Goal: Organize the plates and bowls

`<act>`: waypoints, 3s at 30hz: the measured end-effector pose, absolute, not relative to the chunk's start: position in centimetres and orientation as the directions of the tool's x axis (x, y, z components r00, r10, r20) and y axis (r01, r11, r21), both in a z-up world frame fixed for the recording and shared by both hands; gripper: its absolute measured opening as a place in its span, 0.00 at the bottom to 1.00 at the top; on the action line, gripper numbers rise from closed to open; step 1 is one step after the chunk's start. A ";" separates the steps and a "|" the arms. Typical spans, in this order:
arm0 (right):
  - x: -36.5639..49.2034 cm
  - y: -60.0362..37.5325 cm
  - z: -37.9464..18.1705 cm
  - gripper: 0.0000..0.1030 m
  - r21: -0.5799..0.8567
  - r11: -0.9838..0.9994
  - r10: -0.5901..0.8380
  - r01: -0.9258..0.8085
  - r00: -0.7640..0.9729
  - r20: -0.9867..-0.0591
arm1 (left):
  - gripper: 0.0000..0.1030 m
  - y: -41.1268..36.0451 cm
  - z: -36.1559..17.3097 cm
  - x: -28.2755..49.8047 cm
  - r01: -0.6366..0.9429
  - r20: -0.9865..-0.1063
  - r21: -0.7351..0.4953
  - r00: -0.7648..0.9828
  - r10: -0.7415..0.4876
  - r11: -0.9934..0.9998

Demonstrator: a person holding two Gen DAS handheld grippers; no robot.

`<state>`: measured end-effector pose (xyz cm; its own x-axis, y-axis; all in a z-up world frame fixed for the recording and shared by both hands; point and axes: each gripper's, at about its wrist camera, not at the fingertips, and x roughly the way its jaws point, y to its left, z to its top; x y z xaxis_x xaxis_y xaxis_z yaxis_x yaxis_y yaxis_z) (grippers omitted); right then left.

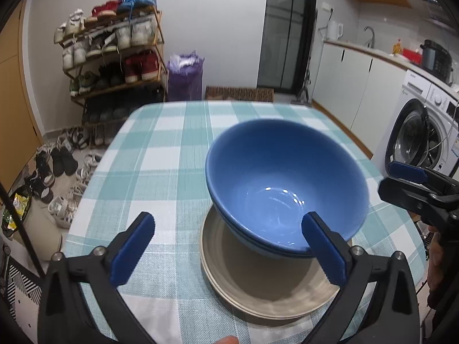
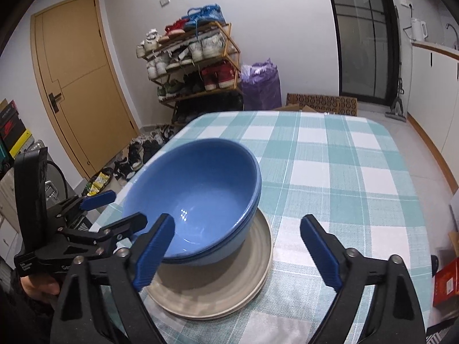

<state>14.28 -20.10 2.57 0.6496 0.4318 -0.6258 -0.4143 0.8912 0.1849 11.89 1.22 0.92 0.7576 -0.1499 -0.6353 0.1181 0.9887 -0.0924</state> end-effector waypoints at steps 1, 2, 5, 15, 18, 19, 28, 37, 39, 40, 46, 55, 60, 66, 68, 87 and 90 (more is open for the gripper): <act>13.9 -20.2 2.7 0.97 0.188 0.887 0.440 -0.421 0.653 -0.616 | 1.00 1.4 1.1 11.5 0.119 -0.626 -0.089 0.765 -0.149 0.989; 13.5 -20.3 2.9 0.99 0.189 0.884 0.447 -0.427 0.657 -0.606 | 1.00 1.5 1.2 11.3 0.117 -0.621 -0.085 0.771 -0.144 0.990; 11.5 -20.8 3.4 0.99 0.178 0.877 0.463 -0.446 0.688 -0.558 | 1.00 1.7 1.6 10.1 0.111 -0.602 -0.069 0.788 -0.130 0.991; 6.4 -21.8 2.9 0.99 0.103 0.899 0.418 -0.425 0.768 -0.486 | 1.00 2.3 1.7 6.0 0.092 -0.525 -0.030 0.846 -0.094 0.995; 5.2 -22.7 2.2 0.99 0.132 0.901 0.424 -0.413 0.775 -0.469 | 1.00 2.5 1.3 5.0 0.086 -0.514 -0.030 0.853 -0.090 0.996; 4.9 -22.9 2.0 0.99 0.137 0.901 0.426 -0.412 0.778 -0.462 | 1.00 2.5 1.2 4.6 0.086 -0.510 -0.025 0.856 -0.087 0.996; 1.7 -23.7 0.7 0.99 0.126 0.897 0.436 -0.423 0.801 -0.411 | 1.00 2.2 -0.2 1.8 0.066 -0.481 0.005 0.875 -0.056 0.998; -0.3 -23.2 -0.4 0.99 0.107 0.887 0.456 -0.450 0.813 -0.362 | 1.00 2.3 -1.0 0.3 0.067 -0.453 -0.015 0.889 -0.067 0.998; -0.7 -23.0 -0.7 0.99 0.098 0.884 0.460 -0.457 0.817 -0.348 | 1.00 2.4 -1.0 0.1 0.070 -0.449 -0.012 0.891 -0.068 0.997; -0.8 -22.8 -0.8 0.99 0.096 0.882 0.464 -0.461 0.816 -0.346 | 1.00 2.4 -1.0 0.0 0.063 -0.447 -0.007 0.893 -0.060 0.998; -1.1 -22.1 -1.7 0.99 0.094 0.870 0.483 -0.483 0.802 -0.352 | 1.00 3.1 -1.2 -0.1 0.039 -0.443 -0.008 0.896 -0.038 0.999; -0.9 -22.2 -1.6 0.99 0.087 0.867 0.489 -0.491 0.801 -0.347 | 1.00 3.4 -2.2 0.1 0.018 -0.456 0.001 0.890 -0.015 1.000; -0.8 -22.6 -1.7 0.99 0.100 0.867 0.490 -0.488 0.800 -0.345 | 1.00 3.6 -2.3 0.0 0.017 -0.457 -0.006 0.889 -0.018 1.000; -0.8 -22.7 -1.7 0.99 0.101 0.867 0.491 -0.488 0.801 -0.343 | 1.00 3.7 -2.4 0.0 0.017 -0.463 -0.004 0.886 -0.017 1.000; -0.8 -22.8 -1.7 0.99 0.102 0.868 0.490 -0.486 0.804 -0.338 | 1.00 3.7 -2.4 0.0 0.018 -0.463 -0.007 0.886 -0.019 1.000; -1.2 -23.3 -1.0 0.99 0.098 0.868 0.490 -0.486 0.812 -0.316 | 1.00 3.7 -2.0 -0.2 0.018 -0.454 -0.009 0.891 -0.020 1.000; -1.3 -23.3 -1.0 0.99 0.098 0.869 0.490 -0.485 0.813 -0.316 | 1.00 3.7 -2.0 -0.2 0.020 -0.455 -0.008 0.890 -0.022 1.000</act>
